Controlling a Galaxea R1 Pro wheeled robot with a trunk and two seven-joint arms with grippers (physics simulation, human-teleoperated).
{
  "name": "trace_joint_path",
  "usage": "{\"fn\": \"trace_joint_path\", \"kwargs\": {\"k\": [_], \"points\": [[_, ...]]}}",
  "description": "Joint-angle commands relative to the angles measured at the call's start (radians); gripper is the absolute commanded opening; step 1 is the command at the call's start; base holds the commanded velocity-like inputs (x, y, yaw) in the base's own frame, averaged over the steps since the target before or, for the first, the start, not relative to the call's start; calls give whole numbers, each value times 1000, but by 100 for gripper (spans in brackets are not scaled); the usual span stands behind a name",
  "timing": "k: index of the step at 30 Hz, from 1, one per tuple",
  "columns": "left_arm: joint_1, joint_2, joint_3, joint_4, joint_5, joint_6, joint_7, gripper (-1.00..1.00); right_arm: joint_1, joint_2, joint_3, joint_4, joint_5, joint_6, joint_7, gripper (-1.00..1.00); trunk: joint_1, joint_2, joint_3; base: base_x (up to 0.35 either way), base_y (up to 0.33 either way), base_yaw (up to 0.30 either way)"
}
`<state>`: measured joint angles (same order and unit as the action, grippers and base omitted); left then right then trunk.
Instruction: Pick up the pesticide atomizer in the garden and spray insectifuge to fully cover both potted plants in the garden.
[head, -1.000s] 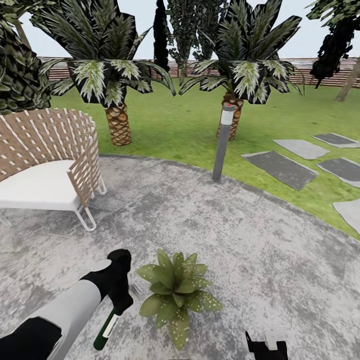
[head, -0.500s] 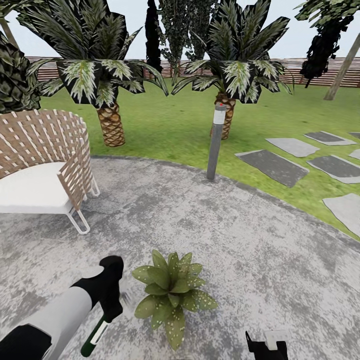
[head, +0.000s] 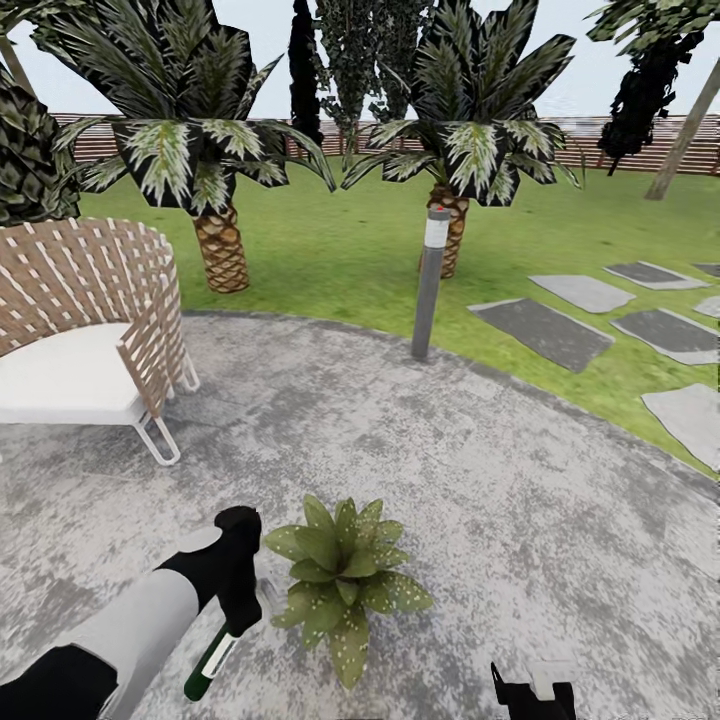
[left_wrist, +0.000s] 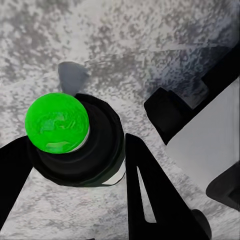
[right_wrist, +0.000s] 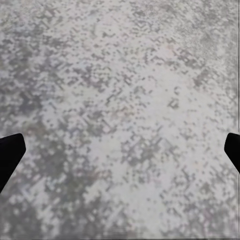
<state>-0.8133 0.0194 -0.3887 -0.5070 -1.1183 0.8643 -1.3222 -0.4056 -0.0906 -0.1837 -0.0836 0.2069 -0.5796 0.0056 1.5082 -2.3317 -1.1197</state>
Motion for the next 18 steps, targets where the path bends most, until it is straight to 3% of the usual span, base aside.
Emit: {"fn": "trace_joint_path", "kwargs": {"k": [1, 4, 9, 12, 18], "points": [[-1, -3, -5, -2, -6, 9, -9, -100, -1, 0, -9, 1, 9, -3, 1, 100, 0, 0, -1, 0, 0, -219], [2, -1, -8, 0, -19, 9, -9, -100, -1, 0, -8, 1, 9, -3, 1, 100, 0, 0, -1, 0, 0, -224], [8, 16, 4, 8, -99, 9, -12, -100, -1, 0, -8, 1, 9, -3, 1, 100, 0, 0, -1, 0, 0, -47], [8, 18, 8, 8, -104, 10, -18, -100, -1, 0, -8, 1, 9, -3, 1, 100, 0, 0, -1, 0, 0, -3], [9, -6, 14, 1, -95, 12, -21, -100, 0, 0, -8, 1, 9, -3, 1, 100, 0, 0, -1, 0, 32, 0]]}}
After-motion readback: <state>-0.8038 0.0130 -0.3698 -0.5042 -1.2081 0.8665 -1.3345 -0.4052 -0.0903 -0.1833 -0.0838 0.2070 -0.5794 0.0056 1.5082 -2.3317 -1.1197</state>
